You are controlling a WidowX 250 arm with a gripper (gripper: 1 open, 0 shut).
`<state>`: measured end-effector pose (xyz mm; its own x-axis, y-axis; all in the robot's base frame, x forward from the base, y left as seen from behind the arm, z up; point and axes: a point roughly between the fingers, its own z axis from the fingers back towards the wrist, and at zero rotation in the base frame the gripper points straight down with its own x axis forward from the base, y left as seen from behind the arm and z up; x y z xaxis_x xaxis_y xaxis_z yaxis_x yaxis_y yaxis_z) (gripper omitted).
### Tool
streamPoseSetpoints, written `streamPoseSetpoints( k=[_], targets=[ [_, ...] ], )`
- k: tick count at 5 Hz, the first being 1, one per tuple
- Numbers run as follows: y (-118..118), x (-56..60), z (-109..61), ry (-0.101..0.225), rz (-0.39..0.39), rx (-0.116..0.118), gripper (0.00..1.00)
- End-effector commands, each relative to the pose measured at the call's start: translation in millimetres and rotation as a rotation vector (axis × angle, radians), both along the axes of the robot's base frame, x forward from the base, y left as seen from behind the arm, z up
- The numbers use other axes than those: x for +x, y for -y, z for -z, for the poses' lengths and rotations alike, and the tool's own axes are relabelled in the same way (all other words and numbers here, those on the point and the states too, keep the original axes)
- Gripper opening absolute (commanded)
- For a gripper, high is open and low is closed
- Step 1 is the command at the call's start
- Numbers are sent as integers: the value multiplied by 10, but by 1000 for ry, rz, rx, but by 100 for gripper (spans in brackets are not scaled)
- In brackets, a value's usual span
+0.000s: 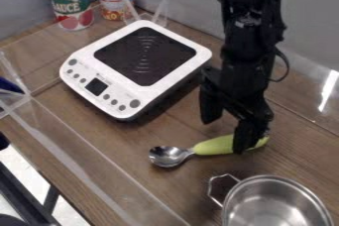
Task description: Put green spoon on the white and black stove top
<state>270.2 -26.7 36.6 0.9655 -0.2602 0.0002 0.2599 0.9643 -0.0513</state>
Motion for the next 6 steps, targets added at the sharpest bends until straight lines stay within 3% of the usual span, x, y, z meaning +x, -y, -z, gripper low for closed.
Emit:
streamPoseSetpoints(
  k=[1, 3, 6],
  targets=[
    [-55, 68, -94, 39, 39, -2, 100],
    [67, 61, -102, 47, 54, -3, 100],
    [91, 187, -114, 51, 128, -3, 100]
  ],
)
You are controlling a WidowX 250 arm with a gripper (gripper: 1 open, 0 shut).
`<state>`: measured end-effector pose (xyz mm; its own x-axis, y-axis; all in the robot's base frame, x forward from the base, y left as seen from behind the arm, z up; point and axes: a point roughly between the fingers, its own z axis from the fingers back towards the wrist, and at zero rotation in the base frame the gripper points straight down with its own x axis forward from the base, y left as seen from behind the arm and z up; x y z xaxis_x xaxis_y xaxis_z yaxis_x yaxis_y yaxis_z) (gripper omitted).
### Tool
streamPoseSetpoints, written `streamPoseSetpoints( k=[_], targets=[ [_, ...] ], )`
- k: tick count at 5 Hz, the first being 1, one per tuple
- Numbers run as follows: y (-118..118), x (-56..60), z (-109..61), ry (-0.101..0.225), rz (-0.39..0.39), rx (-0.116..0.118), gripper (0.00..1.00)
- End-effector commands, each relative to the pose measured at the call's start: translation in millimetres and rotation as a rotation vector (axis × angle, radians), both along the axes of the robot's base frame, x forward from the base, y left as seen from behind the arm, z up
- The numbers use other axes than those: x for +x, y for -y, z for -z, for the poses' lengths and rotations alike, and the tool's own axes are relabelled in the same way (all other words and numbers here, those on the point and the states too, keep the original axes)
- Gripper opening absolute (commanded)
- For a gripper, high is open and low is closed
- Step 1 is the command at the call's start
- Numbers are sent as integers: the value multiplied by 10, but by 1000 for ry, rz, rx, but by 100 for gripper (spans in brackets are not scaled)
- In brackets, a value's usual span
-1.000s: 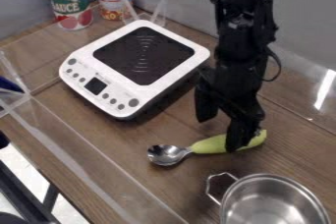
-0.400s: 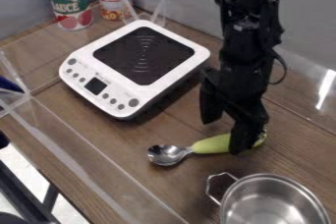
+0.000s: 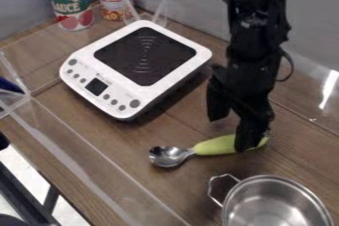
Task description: Put green spoon on the white and black stove top
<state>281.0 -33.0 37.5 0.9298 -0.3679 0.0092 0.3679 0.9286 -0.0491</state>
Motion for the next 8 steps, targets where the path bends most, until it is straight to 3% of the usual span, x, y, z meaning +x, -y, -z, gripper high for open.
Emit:
streamPoseSetpoints(
  k=[1, 5, 6, 8],
  targets=[
    [70, 140, -102, 43, 29, -4, 100],
    [318, 247, -111, 32, 16, -9, 100],
    [315, 247, -114, 20, 101, -8, 100],
    [93, 323, -118, -2, 62, -5, 100]
  ],
)
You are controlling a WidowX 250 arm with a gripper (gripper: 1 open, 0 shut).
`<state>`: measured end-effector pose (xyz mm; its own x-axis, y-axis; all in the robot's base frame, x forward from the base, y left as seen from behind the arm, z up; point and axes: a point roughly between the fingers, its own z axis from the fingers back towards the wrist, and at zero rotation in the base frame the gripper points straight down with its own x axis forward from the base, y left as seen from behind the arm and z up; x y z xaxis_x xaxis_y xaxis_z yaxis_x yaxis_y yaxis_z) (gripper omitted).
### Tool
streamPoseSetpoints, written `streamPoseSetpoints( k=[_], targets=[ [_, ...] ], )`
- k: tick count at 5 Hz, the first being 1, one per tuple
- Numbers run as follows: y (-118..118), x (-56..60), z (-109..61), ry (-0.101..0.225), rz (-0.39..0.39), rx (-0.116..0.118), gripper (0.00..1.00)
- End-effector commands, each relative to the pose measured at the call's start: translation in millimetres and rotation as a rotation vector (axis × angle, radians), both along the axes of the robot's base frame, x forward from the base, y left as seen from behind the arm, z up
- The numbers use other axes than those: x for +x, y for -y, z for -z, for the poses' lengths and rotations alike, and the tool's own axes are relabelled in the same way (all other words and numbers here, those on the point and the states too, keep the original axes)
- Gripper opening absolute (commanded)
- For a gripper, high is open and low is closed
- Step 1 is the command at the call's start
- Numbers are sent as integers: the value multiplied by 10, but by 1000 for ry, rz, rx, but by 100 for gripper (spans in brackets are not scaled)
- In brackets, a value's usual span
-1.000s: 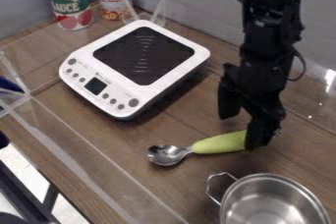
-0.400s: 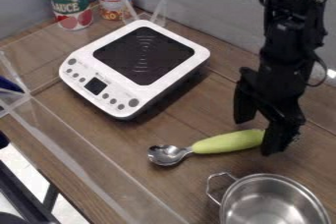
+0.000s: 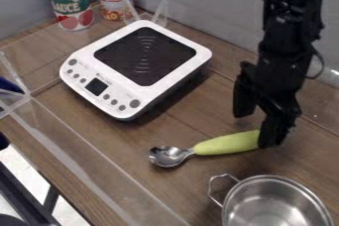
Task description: Put green spoon on the white and black stove top
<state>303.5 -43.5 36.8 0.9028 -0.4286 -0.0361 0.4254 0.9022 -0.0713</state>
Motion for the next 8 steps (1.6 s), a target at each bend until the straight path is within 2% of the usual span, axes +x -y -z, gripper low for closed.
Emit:
streamPoseSetpoints(
  k=[1, 2, 3, 4, 5, 8],
  targets=[
    [39, 45, -128, 36, 44, -5, 100],
    [78, -16, -135, 27, 84, -8, 0],
    [77, -35, -155, 23, 82, 2, 100],
    [40, -36, -335, 26, 80, 23, 0],
    [47, -43, -268, 24, 84, 28, 100],
    [81, -141, -103, 7, 116, 27, 100]
  ],
)
